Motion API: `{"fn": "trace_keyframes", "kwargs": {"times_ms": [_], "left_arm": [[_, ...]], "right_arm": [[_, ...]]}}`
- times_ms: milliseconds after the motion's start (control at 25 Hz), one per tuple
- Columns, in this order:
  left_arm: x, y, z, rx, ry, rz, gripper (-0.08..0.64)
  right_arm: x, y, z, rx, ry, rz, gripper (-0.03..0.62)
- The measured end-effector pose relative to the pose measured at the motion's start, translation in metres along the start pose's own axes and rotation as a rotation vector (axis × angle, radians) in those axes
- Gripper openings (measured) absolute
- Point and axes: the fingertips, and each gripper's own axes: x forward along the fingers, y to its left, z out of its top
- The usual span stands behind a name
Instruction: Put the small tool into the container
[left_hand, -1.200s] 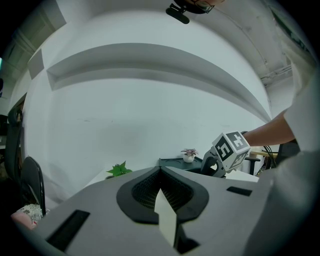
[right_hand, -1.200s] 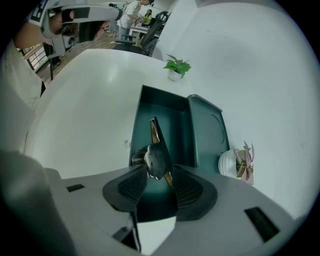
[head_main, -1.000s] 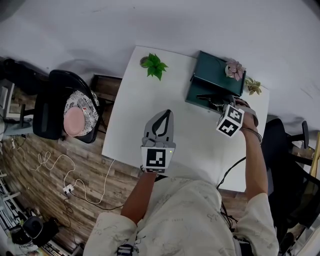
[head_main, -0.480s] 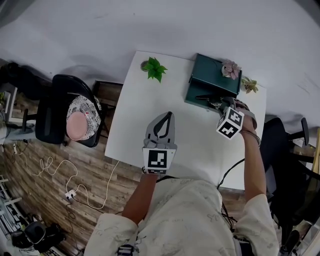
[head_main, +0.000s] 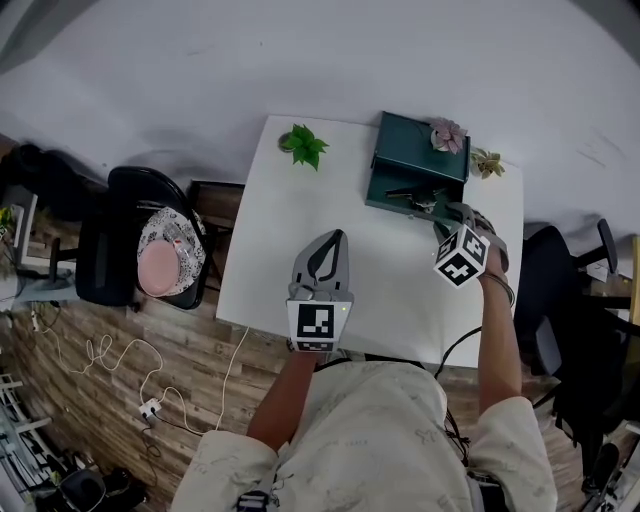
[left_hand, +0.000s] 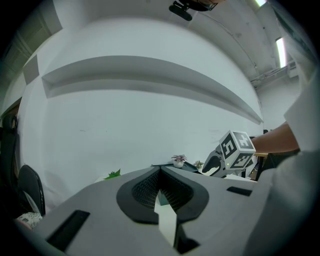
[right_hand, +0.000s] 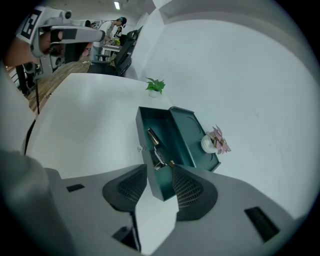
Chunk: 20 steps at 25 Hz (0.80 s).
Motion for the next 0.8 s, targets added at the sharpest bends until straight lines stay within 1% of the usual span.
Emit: {"fn": "trace_keyframes", "kwargs": {"times_ms": [280, 600, 800], "left_arm": [[-0.015, -0.011, 0.003, 0.007, -0.016, -0.039, 0.005], [-0.034, -0.02, 0.005, 0.024, -0.022, -0.08, 0.006], [-0.046, -0.026, 0.004, 0.027, -0.023, -0.101, 0.005]], "right_arm": [[-0.033, 0.019, -0.011, 0.151, -0.062, -0.054, 0.173], [-0.063, 0.049, -0.019, 0.272, -0.108, -0.079, 0.172], [-0.092, 0.054, -0.017, 0.387, -0.192, -0.122, 0.172]]}}
